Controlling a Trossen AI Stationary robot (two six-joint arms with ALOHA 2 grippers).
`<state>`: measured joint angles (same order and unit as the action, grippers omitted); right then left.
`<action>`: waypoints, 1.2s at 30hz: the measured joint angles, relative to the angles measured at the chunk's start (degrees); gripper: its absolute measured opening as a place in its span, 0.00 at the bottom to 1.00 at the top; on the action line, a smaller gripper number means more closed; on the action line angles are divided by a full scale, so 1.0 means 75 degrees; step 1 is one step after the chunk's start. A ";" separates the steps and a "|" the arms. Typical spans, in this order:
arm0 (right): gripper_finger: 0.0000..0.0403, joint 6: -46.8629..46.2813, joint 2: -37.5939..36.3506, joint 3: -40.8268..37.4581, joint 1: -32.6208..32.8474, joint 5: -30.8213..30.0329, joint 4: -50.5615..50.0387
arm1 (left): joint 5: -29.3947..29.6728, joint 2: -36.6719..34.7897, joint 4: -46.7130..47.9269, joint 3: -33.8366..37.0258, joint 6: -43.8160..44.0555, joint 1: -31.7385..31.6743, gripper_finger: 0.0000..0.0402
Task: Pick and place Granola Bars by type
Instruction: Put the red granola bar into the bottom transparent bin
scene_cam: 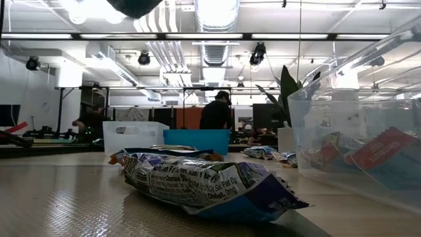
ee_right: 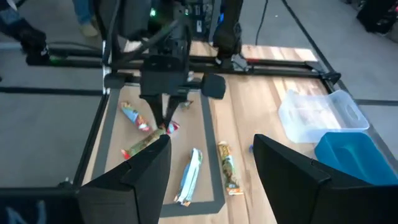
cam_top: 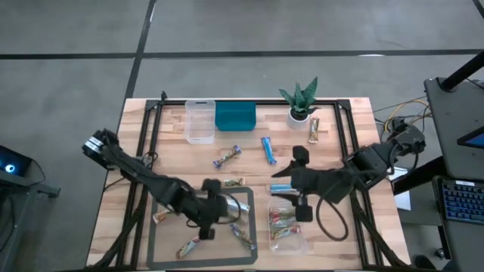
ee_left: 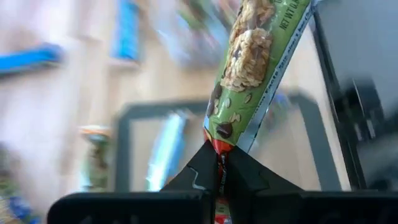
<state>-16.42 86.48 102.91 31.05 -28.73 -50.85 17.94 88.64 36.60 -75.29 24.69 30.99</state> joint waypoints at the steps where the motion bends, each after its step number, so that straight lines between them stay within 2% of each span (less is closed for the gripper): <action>1: 0.54 0.0026 -0.0032 0.0000 -0.0042 0.0002 0.0040 | 0.0265 -0.0140 -0.0057 0.0000 0.0199 -0.0018 0.00; 7: 0.54 0.0137 -0.0125 0.0000 -0.0284 0.0001 0.0406 | 0.1476 -0.0724 -0.0460 -0.0003 0.0905 -0.0187 0.00; 12: 0.55 0.0137 -0.0126 0.0000 -0.0407 0.0000 0.0818 | 0.1828 -0.0891 -0.1028 -0.0003 0.1120 -0.0388 0.00; 16: 0.58 0.0083 -0.0126 0.0000 -0.0453 -0.0032 0.0858 | 0.1763 -0.0891 -0.1729 0.0000 0.1256 -0.0628 0.00; 21: 0.70 -0.0050 -0.0126 0.0000 -0.0449 -0.0063 0.0853 | 0.1702 -0.0901 -0.2618 0.0000 0.0860 -0.0909 0.00; 28: 0.89 0.0022 -0.0123 0.0002 -0.0459 -0.0983 0.1278 | 0.1008 -0.0958 -0.3669 -0.0003 -0.0014 -0.1250 0.00; 36: 0.92 0.0251 0.0067 0.0006 -0.0723 -0.1111 0.2195 | 0.0812 -0.0967 -0.4518 -0.0003 -0.0554 -0.1545 0.00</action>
<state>-14.55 86.98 102.96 25.64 -37.06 -34.38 24.03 81.38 2.71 -75.31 20.54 19.40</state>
